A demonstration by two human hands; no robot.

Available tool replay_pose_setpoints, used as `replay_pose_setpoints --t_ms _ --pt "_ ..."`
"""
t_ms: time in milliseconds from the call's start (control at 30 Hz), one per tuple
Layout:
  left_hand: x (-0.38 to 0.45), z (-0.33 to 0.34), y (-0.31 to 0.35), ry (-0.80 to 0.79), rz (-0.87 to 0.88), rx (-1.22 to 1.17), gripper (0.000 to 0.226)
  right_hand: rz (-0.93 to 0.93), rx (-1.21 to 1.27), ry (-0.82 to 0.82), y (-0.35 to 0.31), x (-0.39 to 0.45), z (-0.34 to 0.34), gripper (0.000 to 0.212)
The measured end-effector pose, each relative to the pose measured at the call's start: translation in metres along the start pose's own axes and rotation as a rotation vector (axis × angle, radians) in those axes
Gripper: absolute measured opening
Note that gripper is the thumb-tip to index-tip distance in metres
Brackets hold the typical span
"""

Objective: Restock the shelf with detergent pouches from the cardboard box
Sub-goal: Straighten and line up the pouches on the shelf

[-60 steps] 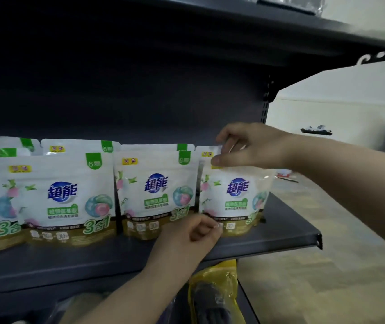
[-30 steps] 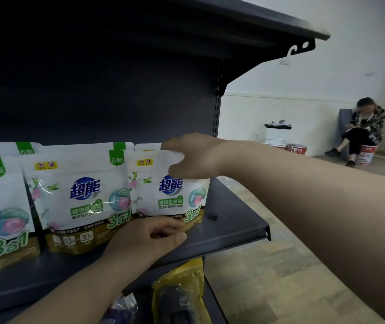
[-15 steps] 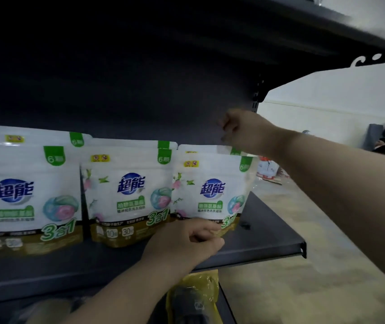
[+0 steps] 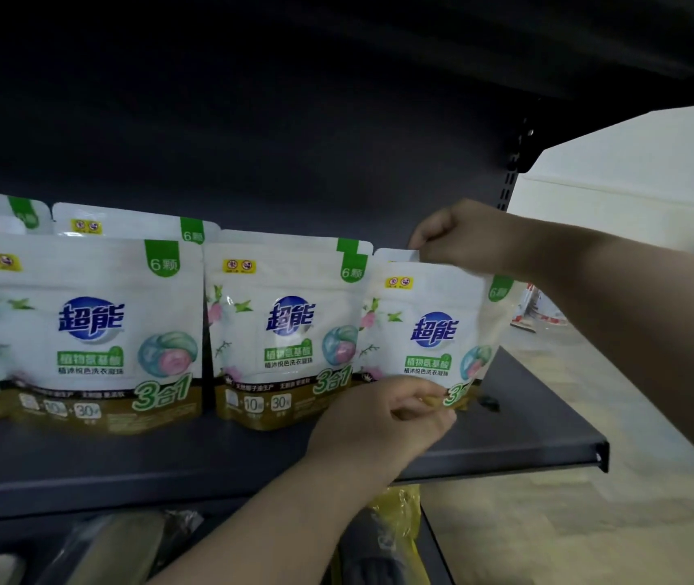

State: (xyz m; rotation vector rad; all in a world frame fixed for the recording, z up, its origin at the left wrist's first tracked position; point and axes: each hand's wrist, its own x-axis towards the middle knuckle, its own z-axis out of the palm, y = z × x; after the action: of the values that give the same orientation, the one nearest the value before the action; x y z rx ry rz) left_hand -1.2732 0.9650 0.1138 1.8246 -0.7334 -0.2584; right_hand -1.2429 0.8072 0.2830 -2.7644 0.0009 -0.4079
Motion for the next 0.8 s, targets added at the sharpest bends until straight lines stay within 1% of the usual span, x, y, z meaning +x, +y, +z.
replay_pose_setpoints --t_ms 67,133,500,700,800 --pt "0.0009 -0.0025 0.0011 0.01 -0.012 -0.118 0.025 0.004 -0.011 -0.005 -0.001 -0.0019 -0.0014 0.017" --pt "0.0017 -0.0039 0.0019 0.023 -0.014 -0.157 0.022 0.003 -0.01 -0.013 -0.0019 -0.0034 -0.002 0.018" --pt "0.0011 -0.0015 0.0022 0.032 -0.021 -0.186 0.022 0.014 -0.015 -0.031 -0.0042 -0.0094 -0.0004 0.016" --pt "0.0008 -0.0014 0.0008 0.03 0.004 -0.166 0.024 0.021 -0.048 -0.061 -0.0065 -0.0096 -0.0001 0.018" --pt "0.0008 -0.0011 0.0 0.029 0.005 -0.173 0.023 0.022 -0.055 -0.05 -0.0084 -0.0108 -0.0003 0.019"
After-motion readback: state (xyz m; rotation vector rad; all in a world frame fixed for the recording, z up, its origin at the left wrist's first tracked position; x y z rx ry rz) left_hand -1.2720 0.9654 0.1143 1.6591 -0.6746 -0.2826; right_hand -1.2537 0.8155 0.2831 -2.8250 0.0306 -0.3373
